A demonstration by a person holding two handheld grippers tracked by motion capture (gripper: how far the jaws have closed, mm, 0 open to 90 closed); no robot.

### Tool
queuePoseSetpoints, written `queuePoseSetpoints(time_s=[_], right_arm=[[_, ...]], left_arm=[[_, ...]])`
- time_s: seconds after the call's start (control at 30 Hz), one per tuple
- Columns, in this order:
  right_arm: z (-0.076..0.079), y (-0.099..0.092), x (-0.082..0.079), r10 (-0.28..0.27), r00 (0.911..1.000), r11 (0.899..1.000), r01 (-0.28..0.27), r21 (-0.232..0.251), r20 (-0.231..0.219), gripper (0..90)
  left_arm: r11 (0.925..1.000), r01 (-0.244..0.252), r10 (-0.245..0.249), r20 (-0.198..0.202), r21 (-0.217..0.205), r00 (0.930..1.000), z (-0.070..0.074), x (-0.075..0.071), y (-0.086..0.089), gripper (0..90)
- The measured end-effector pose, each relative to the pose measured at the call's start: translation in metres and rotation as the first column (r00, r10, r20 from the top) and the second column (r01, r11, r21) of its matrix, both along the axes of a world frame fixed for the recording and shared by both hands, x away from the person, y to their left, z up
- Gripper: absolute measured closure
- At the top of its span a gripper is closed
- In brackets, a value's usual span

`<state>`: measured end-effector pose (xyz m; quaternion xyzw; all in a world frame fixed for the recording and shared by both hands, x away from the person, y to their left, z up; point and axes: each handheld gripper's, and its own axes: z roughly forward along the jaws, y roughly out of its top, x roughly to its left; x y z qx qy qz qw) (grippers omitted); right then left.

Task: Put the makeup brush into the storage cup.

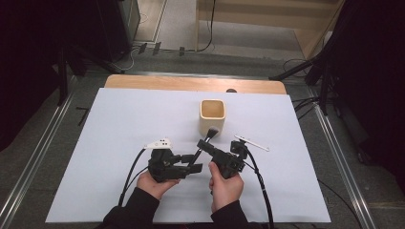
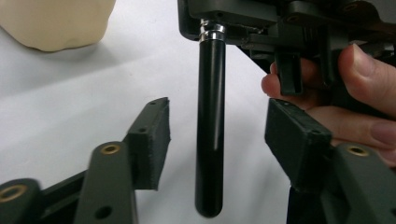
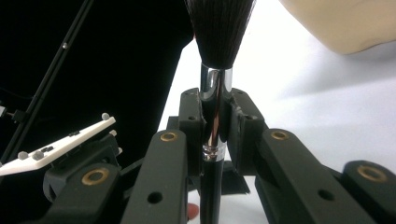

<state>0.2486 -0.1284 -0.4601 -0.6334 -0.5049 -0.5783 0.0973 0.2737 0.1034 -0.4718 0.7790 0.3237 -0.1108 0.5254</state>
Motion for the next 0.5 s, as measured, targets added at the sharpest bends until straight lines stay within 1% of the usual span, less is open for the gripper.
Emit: queuePoseSetpoints(time_s=[0.2,0.23,0.27,0.3,0.4,0.5], right_arm=[[-0.001,-0.004,0.002,0.018,0.9998,1.0,-0.017,-0.016,0.001,78.3],[-0.001,-0.005,0.002,0.019,0.9998,1.0,-0.018,-0.021,0.002,78.3],[-0.001,-0.005,0.003,0.026,0.9997,0.999,-0.026,-0.024,-0.001,78.3],[-0.002,-0.005,0.003,0.029,0.9996,0.999,-0.029,-0.023,-0.003,78.3],[-0.002,-0.004,0.005,0.049,0.9988,0.998,-0.049,-0.036,0.002,78.4],[-0.002,-0.004,0.008,0.079,0.9969,0.995,-0.078,-0.057,0.007,78.4]], left_arm=[[0.9998,0.022,-0.022,-0.019,0.001,0.9996,0.004,0.006,0.007,33.0],[0.9994,0.032,-0.033,-0.025,-0.007,0.9991,0.004,0.007,0.008,32.4],[0.9989,0.046,-0.046,-0.043,-0.013,0.998,0.004,0.009,0.009,32.1],[0.9989,0.045,-0.045,-0.059,-0.014,0.9972,0.004,0.011,0.01,32.1],[0.9991,0.039,-0.039,-0.066,-0.015,0.9971,0.005,0.014,0.014,31.3],[0.9988,0.046,-0.047,-0.07,-0.013,0.9964,0.007,0.016,0.018,30.6]])
